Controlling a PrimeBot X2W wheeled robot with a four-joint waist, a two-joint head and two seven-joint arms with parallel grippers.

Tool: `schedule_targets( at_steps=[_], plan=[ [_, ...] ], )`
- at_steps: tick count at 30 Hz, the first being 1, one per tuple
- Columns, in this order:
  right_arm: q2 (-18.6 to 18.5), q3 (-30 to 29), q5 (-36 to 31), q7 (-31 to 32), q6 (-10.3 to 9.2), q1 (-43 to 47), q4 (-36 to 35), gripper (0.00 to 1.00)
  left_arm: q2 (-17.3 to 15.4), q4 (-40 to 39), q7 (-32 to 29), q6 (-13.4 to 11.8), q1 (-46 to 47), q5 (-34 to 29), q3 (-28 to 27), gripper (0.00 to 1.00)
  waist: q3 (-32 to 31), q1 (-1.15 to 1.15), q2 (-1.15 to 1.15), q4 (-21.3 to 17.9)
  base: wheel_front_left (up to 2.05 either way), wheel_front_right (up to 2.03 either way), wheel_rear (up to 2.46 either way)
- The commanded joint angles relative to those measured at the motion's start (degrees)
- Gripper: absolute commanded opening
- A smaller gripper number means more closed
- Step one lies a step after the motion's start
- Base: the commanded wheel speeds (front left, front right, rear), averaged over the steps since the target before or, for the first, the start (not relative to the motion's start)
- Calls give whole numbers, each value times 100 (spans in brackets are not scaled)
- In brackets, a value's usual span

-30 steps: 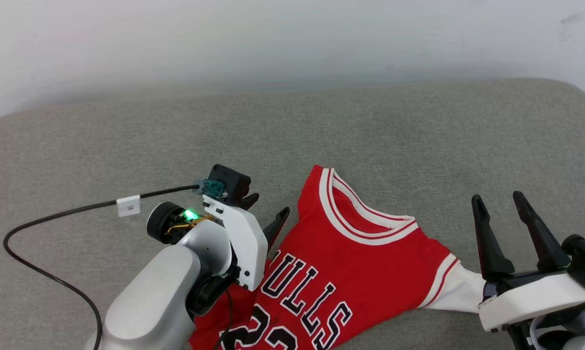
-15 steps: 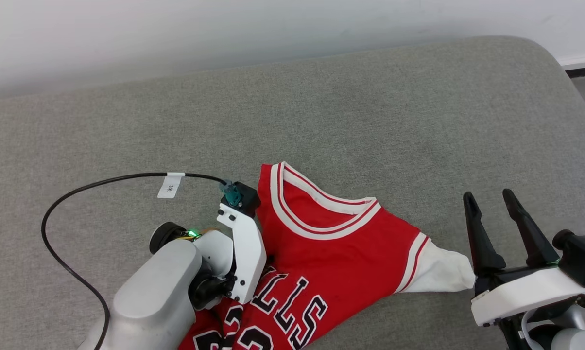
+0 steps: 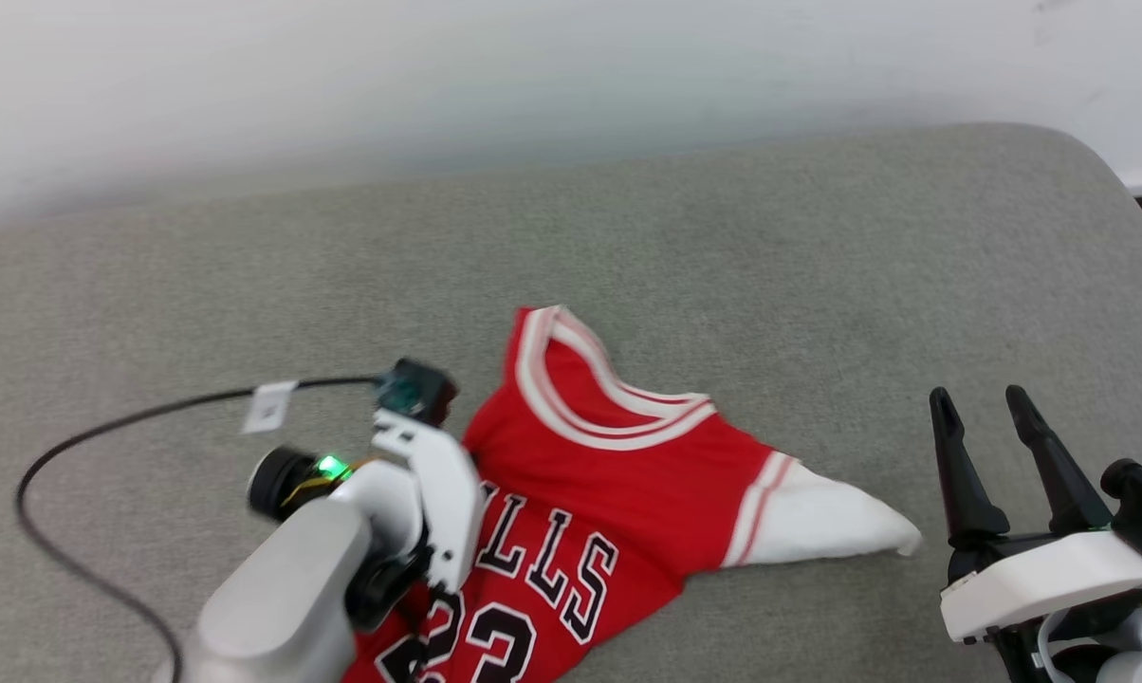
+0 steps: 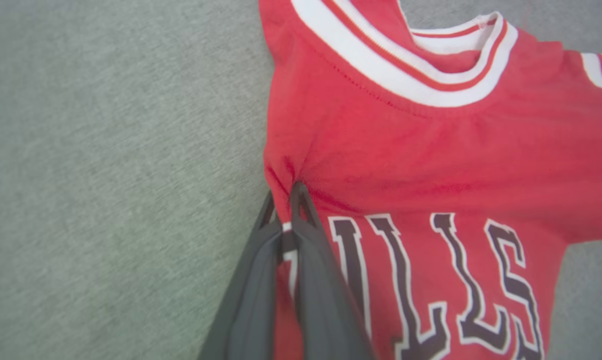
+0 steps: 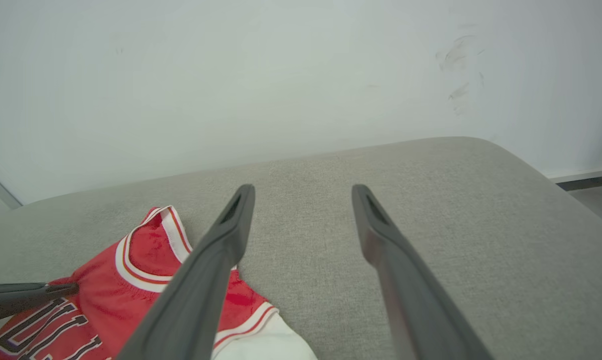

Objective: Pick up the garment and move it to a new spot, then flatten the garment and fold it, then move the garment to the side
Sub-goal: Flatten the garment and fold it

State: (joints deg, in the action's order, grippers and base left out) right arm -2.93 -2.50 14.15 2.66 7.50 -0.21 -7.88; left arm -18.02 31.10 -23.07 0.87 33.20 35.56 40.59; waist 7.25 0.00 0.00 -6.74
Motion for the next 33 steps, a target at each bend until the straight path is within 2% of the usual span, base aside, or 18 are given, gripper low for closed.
schedule_targets(
  at_steps=[1,5,8,9,10,14,18,20,29,33],
  plan=[
    [6,-19,-4,15,-2,52,-32,100,-109,-87,97,-131,-280,117,-133,0,-95,0,0,109,0,0,0],
    [6,-90,-28,74,-2,123,-51,100,-311,-362,294,-437,-920,347,-384,0,-142,0,0,240,0,0,0],
    [7,-142,-49,92,-2,112,-73,100,-347,-638,450,-604,-1366,516,-519,0,-143,0,0,356,0,0,0],
    [6,-171,-55,99,-2,103,-82,100,-320,-736,543,-653,-1483,577,-580,30,-142,0,0,402,0,0,0],
    [6,-194,-50,107,-2,109,-93,100,-305,-834,626,-709,-1571,600,-625,100,-143,0,0,450,0,0,0],
    [7,-217,-107,205,-2,168,-94,100,-258,-1240,1124,-890,-1790,597,-805,100,-226,0,0,613,0,0,0],
    [6,-268,-116,317,-2,233,-110,100,-286,-1573,1426,-925,-1898,547,-868,100,-331,0,0,758,0,0,0],
    [5,-283,-76,395,-2,288,-100,100,-325,-1820,1771,-953,-1867,410,-916,100,-419,0,0,821,0,0,0],
    [5,-331,77,569,-2,443,-115,100,-413,-2328,2812,-1163,-1991,86,-1216,100,-633,0,0,859,0,0,0],
    [6,-326,59,613,-2,510,-148,100,-481,-2500,3144,-1331,-2080,-1,-1386,100,-704,0,0,840,0,0,0]
  ],
)
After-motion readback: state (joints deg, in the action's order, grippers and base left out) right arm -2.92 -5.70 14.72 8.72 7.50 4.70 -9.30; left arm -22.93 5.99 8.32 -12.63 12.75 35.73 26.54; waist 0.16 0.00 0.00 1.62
